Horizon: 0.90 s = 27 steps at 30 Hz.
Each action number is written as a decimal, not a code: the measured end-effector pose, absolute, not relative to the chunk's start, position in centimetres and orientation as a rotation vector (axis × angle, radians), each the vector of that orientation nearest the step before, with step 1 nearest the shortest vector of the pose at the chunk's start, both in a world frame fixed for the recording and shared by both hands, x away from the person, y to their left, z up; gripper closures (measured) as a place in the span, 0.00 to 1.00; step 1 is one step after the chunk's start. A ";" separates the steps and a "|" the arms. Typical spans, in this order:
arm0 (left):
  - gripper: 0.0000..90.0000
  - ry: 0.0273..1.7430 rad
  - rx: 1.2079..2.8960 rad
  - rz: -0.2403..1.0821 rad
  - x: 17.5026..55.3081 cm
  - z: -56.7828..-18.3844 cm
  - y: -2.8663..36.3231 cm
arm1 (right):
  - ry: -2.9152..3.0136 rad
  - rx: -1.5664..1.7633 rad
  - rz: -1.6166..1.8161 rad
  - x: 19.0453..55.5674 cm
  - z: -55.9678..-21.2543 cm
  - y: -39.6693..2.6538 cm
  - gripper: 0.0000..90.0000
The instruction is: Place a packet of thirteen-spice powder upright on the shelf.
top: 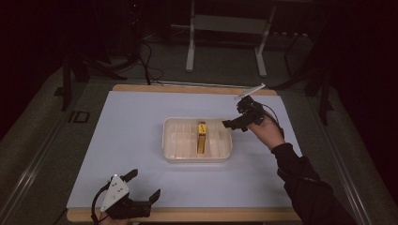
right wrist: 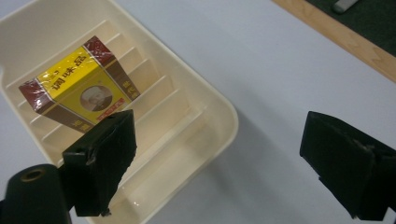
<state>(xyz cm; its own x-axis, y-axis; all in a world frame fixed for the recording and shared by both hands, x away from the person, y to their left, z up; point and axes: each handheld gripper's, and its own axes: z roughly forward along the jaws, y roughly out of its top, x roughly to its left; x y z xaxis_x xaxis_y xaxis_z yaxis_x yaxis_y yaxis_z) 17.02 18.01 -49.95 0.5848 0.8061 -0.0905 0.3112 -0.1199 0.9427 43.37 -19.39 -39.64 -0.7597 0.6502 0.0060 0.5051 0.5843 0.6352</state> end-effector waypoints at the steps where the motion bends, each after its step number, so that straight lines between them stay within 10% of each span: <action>1: 0.00 0.936 1.695 0.551 17.0 -50.0 18.0 | 2.571 0.971 0.948 43.2 -39.7 -19.6 0.12; 27: 0.00 0.933 1.694 0.549 17.1 -49.9 17.9 | 2.232 1.171 1.178 39.3 -43.0 -26.5 0.12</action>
<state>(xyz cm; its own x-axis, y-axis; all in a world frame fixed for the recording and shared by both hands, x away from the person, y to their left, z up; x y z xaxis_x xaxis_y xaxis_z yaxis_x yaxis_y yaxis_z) 17.06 17.95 -49.94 0.5866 0.8047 -0.0917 0.3101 -0.1186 0.9433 39.34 -26.52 -42.96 -0.5930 0.8027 0.0628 0.5047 0.3098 0.8058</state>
